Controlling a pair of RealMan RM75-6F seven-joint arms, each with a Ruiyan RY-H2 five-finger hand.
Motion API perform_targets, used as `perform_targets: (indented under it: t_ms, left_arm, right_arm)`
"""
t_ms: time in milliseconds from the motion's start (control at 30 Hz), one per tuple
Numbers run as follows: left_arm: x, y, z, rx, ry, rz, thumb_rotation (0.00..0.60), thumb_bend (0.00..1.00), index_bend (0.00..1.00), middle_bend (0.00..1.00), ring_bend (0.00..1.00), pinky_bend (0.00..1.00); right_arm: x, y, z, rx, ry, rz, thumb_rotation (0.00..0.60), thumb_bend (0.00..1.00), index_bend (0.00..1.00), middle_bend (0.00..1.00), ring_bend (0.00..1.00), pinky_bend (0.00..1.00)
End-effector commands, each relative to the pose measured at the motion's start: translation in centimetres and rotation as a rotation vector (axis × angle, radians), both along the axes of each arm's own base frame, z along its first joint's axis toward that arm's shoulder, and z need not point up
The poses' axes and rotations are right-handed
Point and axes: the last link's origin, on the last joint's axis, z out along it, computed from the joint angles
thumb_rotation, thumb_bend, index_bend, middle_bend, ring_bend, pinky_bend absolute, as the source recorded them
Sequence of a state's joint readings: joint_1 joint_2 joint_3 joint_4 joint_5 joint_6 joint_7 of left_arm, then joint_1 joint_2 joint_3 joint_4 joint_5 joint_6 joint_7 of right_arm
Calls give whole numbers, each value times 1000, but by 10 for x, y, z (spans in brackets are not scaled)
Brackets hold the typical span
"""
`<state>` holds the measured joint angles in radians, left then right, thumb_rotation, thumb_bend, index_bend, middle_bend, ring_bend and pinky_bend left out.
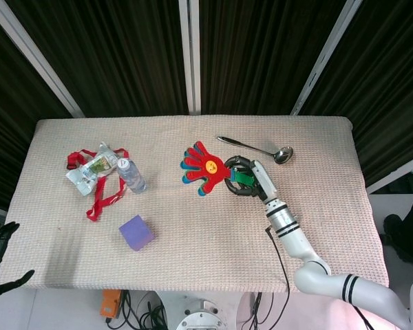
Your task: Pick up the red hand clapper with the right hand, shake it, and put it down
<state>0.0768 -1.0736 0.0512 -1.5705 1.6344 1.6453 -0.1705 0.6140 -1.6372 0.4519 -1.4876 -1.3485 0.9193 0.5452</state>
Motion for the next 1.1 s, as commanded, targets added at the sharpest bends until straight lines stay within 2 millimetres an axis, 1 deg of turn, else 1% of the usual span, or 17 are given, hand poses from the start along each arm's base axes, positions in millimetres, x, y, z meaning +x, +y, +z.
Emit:
perform_targets:
  t_ms: [33, 100, 167, 300, 367, 467, 533, 600, 800, 833, 900, 933, 967, 1000, 1033, 1067, 1100]
  left_arm:
    - [0, -1, 0, -1, -1, 3, 600, 117, 88, 68, 0, 0]
    - [-1, -2, 0, -3, -3, 8, 600, 119, 88, 68, 0, 0]
    - [-2, -3, 0, -3, -1, 13, 600, 121, 88, 68, 0, 0]
    - [-2, -4, 2, 4, 0, 11, 600, 120, 88, 68, 0, 0]
    - [-1, -4, 2, 5, -2, 11, 600, 120, 88, 68, 0, 0]
    - [-2, -6, 3, 4, -3, 21, 600, 121, 88, 67, 0, 0]
    - [-2, -7, 3, 3, -5, 26, 600, 120, 88, 67, 0, 0]
    - [-3, -8, 4, 4, -5, 27, 600, 120, 88, 68, 0, 0]
    - [-5, -9, 7, 16, -10, 26, 600, 120, 88, 67, 0, 0]
    - [-5, -9, 7, 18, -10, 26, 600, 120, 88, 68, 0, 0]
    - [-5, -10, 9, 24, -10, 27, 600, 120, 88, 67, 0, 0]
    - [-6, -11, 10, 27, -10, 29, 600, 121, 88, 67, 0, 0]
    - [-6, -11, 11, 30, -10, 30, 600, 121, 88, 67, 0, 0]
    - [-6, -12, 11, 32, -9, 32, 600, 120, 88, 68, 0, 0]
    - [-7, -12, 12, 34, -9, 34, 600, 120, 88, 68, 0, 0]
    - [-8, -13, 12, 34, -10, 36, 600, 120, 88, 68, 0, 0]
    - [-8, -13, 13, 35, -10, 37, 600, 120, 88, 68, 0, 0]
  right_arm:
    - [-2, 9, -22, -318, 813, 260, 600, 416, 916, 783, 812, 1000]
    - [-2, 10, -25, -308, 813, 244, 600, 416, 916, 785, 812, 1000]
    - [-3, 11, -27, -276, 778, 214, 600, 416, 916, 784, 812, 1000]
    - [-2, 11, -27, -205, 631, 134, 600, 413, 916, 780, 812, 1000]
    - [-6, 11, -29, -188, 580, 97, 600, 409, 916, 777, 810, 1000]
    - [-12, 13, -41, -164, 551, 61, 600, 394, 916, 763, 805, 1000]
    - [-13, 15, -51, -146, 514, 30, 600, 381, 915, 762, 804, 1000]
    - [-13, 14, -59, -145, 514, 23, 600, 378, 914, 761, 804, 1000]
    - [-4, 8, -77, -160, 497, -2, 600, 365, 904, 752, 788, 1000]
    - [-1, 7, -80, -158, 491, -7, 600, 355, 890, 743, 774, 1000]
    - [3, 5, -85, -147, 492, -7, 600, 330, 807, 689, 705, 997]
    - [6, 4, -88, -128, 497, 5, 600, 302, 703, 614, 604, 952]
    - [7, 4, -91, -102, 511, 19, 600, 252, 535, 479, 427, 810]
    - [8, 3, -92, -72, 535, 38, 600, 174, 321, 298, 230, 586]
    - [8, 1, -92, -39, 563, 54, 600, 121, 193, 184, 120, 410]
    - [9, 0, -90, -33, 574, 56, 600, 55, 57, 58, 19, 191]
    - [10, -1, -88, -33, 585, 55, 600, 19, 1, 3, 0, 63]
